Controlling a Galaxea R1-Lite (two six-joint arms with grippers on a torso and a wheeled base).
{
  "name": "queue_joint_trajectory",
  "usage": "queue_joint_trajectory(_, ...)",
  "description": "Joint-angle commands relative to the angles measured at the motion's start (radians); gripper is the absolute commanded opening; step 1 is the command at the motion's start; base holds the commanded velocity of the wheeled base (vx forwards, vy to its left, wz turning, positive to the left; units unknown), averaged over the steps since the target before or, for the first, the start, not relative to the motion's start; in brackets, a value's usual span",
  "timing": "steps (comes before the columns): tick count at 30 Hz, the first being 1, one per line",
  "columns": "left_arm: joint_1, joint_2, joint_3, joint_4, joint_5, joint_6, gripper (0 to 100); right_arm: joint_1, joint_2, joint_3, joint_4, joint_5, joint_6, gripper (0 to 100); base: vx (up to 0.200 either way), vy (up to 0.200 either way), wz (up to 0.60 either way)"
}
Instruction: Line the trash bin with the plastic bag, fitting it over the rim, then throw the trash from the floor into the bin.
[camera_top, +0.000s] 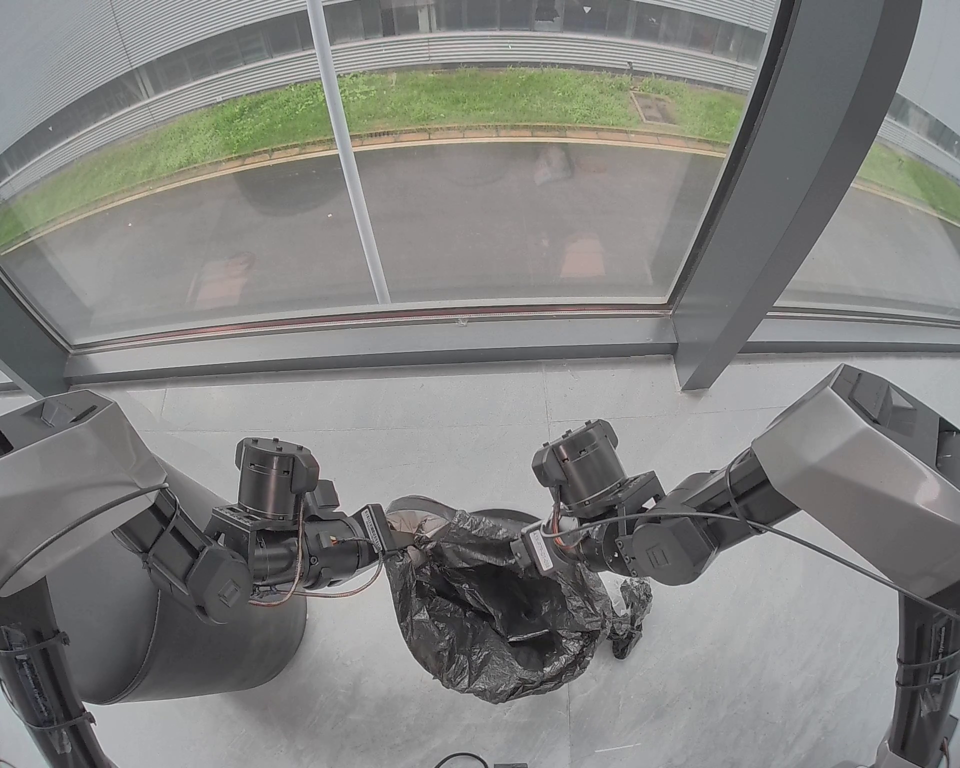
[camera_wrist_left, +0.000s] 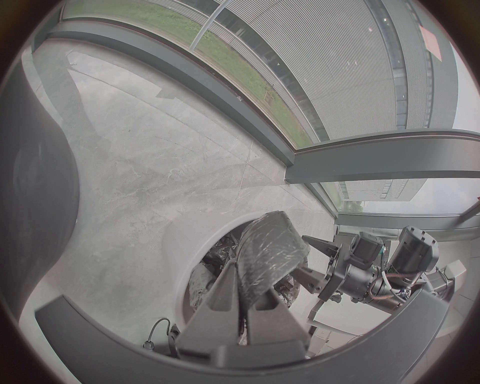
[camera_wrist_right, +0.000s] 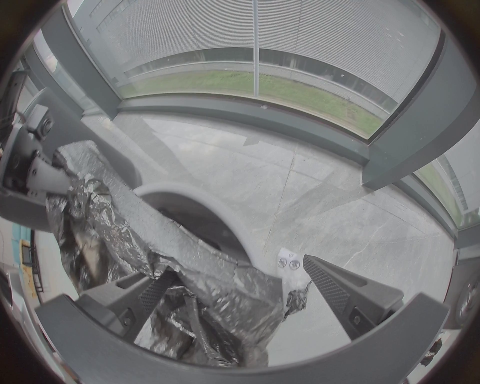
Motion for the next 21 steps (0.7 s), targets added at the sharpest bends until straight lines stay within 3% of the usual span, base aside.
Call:
queue_joint_trajectory(1,0.015,0.039,-0.054,0.002,-0.002,0.012,0,-0.019,0.059,-0.1,-0.032,-0.063,0.027,100,0.0,0.0,0.0)
queue_joint_trajectory(21,0.038,0.122,-0.116,-0.004,-0.002,0.06,0,-0.038,0.076,-0.127,-0.108,-0.069,0.03,100,0.0,0.0,0.0)
